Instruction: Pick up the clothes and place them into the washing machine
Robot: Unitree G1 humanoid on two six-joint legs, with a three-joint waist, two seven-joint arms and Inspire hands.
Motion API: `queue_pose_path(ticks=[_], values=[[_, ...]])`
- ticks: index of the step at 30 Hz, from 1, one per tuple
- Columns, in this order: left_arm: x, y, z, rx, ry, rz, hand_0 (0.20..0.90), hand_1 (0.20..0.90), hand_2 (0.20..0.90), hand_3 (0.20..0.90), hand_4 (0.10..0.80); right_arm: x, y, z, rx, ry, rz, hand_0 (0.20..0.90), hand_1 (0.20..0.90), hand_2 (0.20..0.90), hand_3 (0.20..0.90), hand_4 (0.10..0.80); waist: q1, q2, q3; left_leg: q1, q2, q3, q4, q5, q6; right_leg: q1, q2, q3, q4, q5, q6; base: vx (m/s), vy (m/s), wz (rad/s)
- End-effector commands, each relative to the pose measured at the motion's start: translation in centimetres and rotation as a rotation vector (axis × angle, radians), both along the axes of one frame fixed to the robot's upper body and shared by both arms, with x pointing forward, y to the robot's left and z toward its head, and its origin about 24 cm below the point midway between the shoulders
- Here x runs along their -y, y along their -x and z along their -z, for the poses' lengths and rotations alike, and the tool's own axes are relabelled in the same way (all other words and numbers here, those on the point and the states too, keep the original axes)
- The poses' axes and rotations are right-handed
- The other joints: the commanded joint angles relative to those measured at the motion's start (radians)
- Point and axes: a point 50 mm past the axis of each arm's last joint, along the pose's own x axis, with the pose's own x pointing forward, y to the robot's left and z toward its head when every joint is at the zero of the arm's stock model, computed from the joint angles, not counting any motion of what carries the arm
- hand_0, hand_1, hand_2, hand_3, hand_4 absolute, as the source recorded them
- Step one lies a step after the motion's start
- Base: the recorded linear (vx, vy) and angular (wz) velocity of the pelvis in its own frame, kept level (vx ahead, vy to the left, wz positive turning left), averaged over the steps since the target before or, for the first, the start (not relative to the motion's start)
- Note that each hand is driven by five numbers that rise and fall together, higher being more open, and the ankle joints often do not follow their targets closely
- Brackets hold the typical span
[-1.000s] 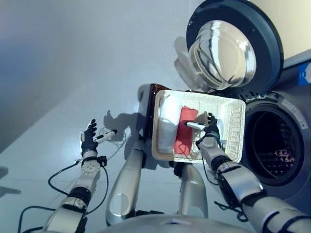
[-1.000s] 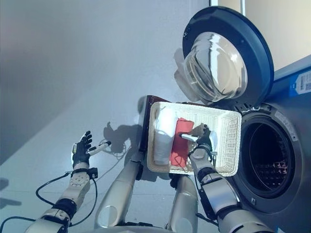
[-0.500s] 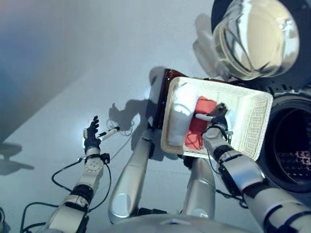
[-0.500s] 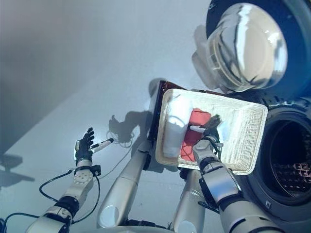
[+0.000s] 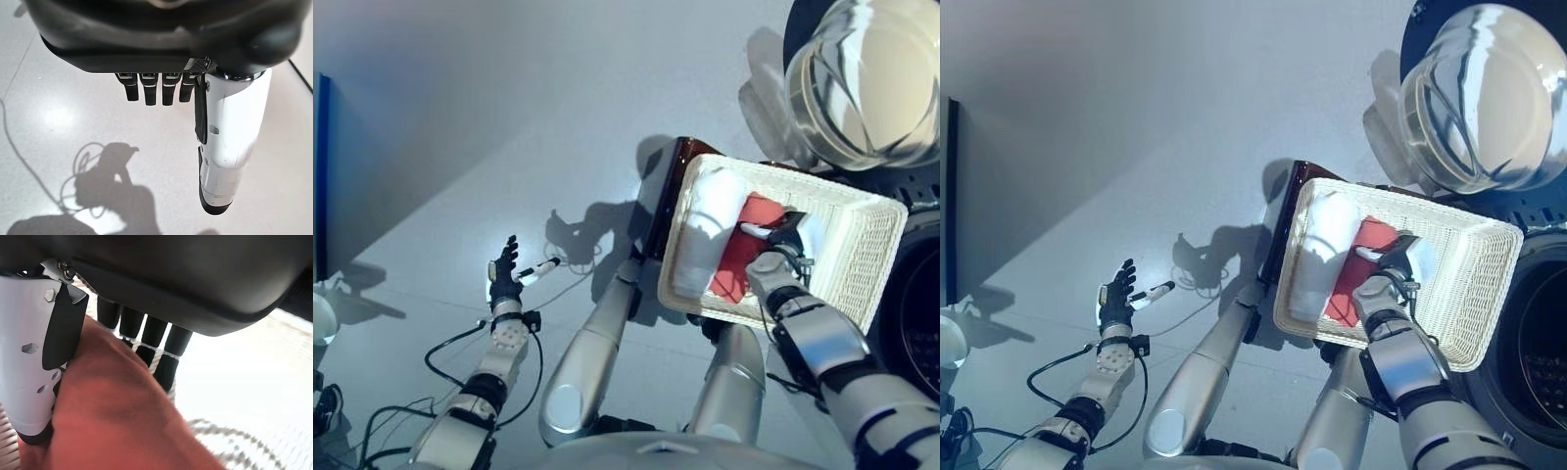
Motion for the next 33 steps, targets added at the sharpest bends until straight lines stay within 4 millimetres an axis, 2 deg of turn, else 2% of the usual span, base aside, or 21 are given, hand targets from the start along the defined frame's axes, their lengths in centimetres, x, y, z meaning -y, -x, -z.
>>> queue_pose_path(ticks=[1, 2, 3, 7, 10, 11, 12, 20, 23, 24, 26, 27, 29, 31, 33], values=[[-0.7, 2.0, 1.2, -0.024, -0.039, -0.043, 0.9, 0.9, 0.9, 0.9, 0.8, 4.2, 2.6, 0.9, -0.066, 0.051, 0.106, 0.208, 0.208, 0.208, 0.208, 0.306, 0.025, 0.06, -0.048, 0.06, -0.037, 0.024, -0.012, -0.092, -0.005, 0.048, -0.001, 0.018, -0.11, 0.143, 0.009, 0.0, 0.0, 0.0], [-0.7, 2.0, 1.2, -0.025, -0.039, -0.043, 0.9, 0.9, 0.9, 0.9, 0.8, 4.2, 2.6, 0.9, -0.066, 0.051, 0.106, 0.208, 0.208, 0.208, 0.208, 0.306, 0.025, 0.06, -0.048, 0.06, -0.037, 0.024, -0.012, -0.092, -0.006, 0.049, -0.001, 0.018, -0.11, 0.143, 0.009, 0.031, 0.025, 0.0], [-0.8, 2.6, 1.6, -0.046, -0.044, -0.041, 0.9, 0.9, 0.9, 0.9, 0.8, 6.1, 3.9, 1.1, -0.092, 0.069, 0.159, 0.211, 0.211, 0.211, 0.211, 0.308, 0.024, 0.056, -0.059, 0.078, -0.034, 0.03, -0.012, -0.097, -0.004, 0.066, 0.002, 0.023, -0.123, 0.148, 0.01, 0.03, 0.02, -0.03], [-1.2, 3.3, 2.1, -0.078, -0.05, -0.042, 0.9, 0.9, 0.9, 0.9, 0.8, 9.2, 6.1, 1.0, -0.118, 0.091, 0.246, 0.211, 0.211, 0.211, 0.211, 0.308, 0.014, 0.054, -0.084, 0.121, -0.024, 0.032, -0.031, -0.1, -0.007, 0.107, 0.009, 0.026, -0.156, 0.157, 0.011, 0.031, 0.006, -0.06], [-1.4, 3.7, 2.3, -0.094, -0.053, -0.035, 0.9, 0.9, 0.9, 0.9, 0.8, 11.3, 7.6, 0.6, -0.124, 0.099, 0.311, 0.263, 0.263, 0.263, 0.263, 0.345, 0.005, 0.047, -0.104, 0.158, -0.015, 0.035, -0.055, -0.098, -0.013, 0.141, 0.015, 0.028, -0.193, 0.168, 0.014, 0.036, -0.012, -0.04], [-1.5, 3.9, 2.5, -0.105, -0.051, -0.034, 0.9, 0.9, 0.9, 0.9, 0.8, 11.6, 8.0, 0.7, -0.127, 0.097, 0.321, 0.271, 0.271, 0.271, 0.271, 0.351, 0.001, 0.043, -0.111, 0.169, -0.011, 0.04, -0.062, -0.097, -0.015, 0.155, 0.018, 0.026, -0.209, 0.172, 0.016, -0.049, 0.01, -0.08], [-1.6, 4.0, 2.6, -0.115, -0.056, -0.028, 0.9, 0.9, 0.9, 0.9, 0.8, 12.2, 8.4, 0.5, -0.123, 0.094, 0.341, 0.274, 0.274, 0.274, 0.274, 0.353, -0.001, 0.044, -0.116, 0.178, -0.004, 0.049, -0.081, -0.063, -0.013, 0.168, 0.023, 0.016, -0.242, 0.21, 0.005, -0.042, 0.01, -0.11], [-2.4, 5.8, 3.9, -0.2, -0.042, -0.044, 0.9, 0.9, 0.9, 0.9, 0.8, 13.6, 9.7, 0.4, -0.082, 0.042, 0.373, 0.291, 0.291, 0.291, 0.291, 0.365, -0.034, 0.008, -0.177, 0.298, 0.027, 0.075, -0.158, -0.057, -0.028, 0.295, 0.058, 0.038, -0.385, 0.252, 0.024, 0.054, -0.029, -0.23], [-2.8, 6.4, 4.3, -0.223, -0.028, -0.052, 0.9, 0.9, 0.9, 0.9, 0.8, 13.8, 9.7, 0.3, 0.036, -0.079, 0.403, 0.285, 0.285, 0.285, 0.285, 0.361, -0.059, -0.005, -0.204, 0.347, 0.041, 0.091, -0.19, -0.056, -0.034, 0.345, 0.074, 0.051, -0.452, 0.269, 0.034, 0.055, -0.04, -0.25], [-2.8, 6.6, 4.5, -0.235, -0.024, -0.055, 0.9, 0.9, 0.9, 0.9, 0.8, 13.9, 9.9, 0.5, 0.119, -0.173, 0.439, 0.282, 0.282, 0.282, 0.282, 0.359, -0.071, -0.007, -0.211, 0.356, 0.043, 0.097, -0.197, -0.057, -0.034, 0.351, 0.077, 0.054, -0.463, 0.271, 0.035, 0.054, -0.016, -0.23], [-2.8, 6.9, 4.7, -0.251, -0.019, -0.05, 0.9, 0.9, 0.9, 0.9, 0.8, 14.2, 10.7, 0.8, 0.194, -0.264, 0.528, 0.236, 0.236, 0.236, 0.236, 0.325, -0.079, -0.008, -0.225, 0.37, 0.045, 0.102, -0.208, -0.059, -0.036, 0.367, 0.082, 0.062, -0.487, 0.277, 0.039, 0.053, -0.007, -0.18], [-2.7, 7.0, 4.8, -0.251, -0.013, -0.045, 0.9, 0.9, 0.9, 0.9, 0.8, 13.9, 10.4, 0.9, 0.292, -0.355, 0.562, 0.2, 0.2, 0.2, 0.2, 0.3, -0.084, -0.005, -0.231, 0.377, 0.046, 0.107, -0.215, -0.059, -0.036, 0.371, 0.084, 0.068, -0.499, 0.28, 0.041, 0.037, 0.009, -0.21], [-2.6, 7.3, 5.0, -0.263, 0.001, -0.042, 0.9, 0.9, 0.9, 0.9, 0.8, 13.6, 10.7, 1.5, 0.397, -0.471, 0.614, 0.2, 0.2, 0.2, 0.2, 0.3, -0.096, 0.001, -0.238, 0.385, 0.051, 0.115, -0.225, -0.06, -0.036, 0.372, 0.088, 0.08, -0.516, 0.287, 0.043, 0.014, 0.011, -0.19], [-2.4, 7.4, 5.1, -0.261, 0.029, -0.044, 0.9, 0.9, 0.9, 0.9, 0.8, 13.0, 10.5, 1.8, 0.632, -0.675, 0.713, 0.2, 0.2, 0.2, 0.2, 0.3, -0.11, 0.008, -0.243, 0.388, 0.053, 0.123, -0.231, -0.06, -0.037, 0.373, 0.091, 0.093, -0.534, 0.293, 0.047, -0.019, 0.01, -0.25], [-2.3, 7.4, 5.3, -0.267, 0.039, -0.038, 0.9, 0.9, 0.9, 0.9, 0.8, 12.4, 10.4, 2.2, 0.738, -0.765, 0.751, 0.2, 0.2, 0.2, 0.2, 0.3, -0.117, 0.02, -0.245, 0.385, 0.053, 0.133, -0.234, -0.059, -0.036, 0.366, 0.092, 0.104, -0.54, 0.296, 0.047, -0.032, 0.044, -0.26]])
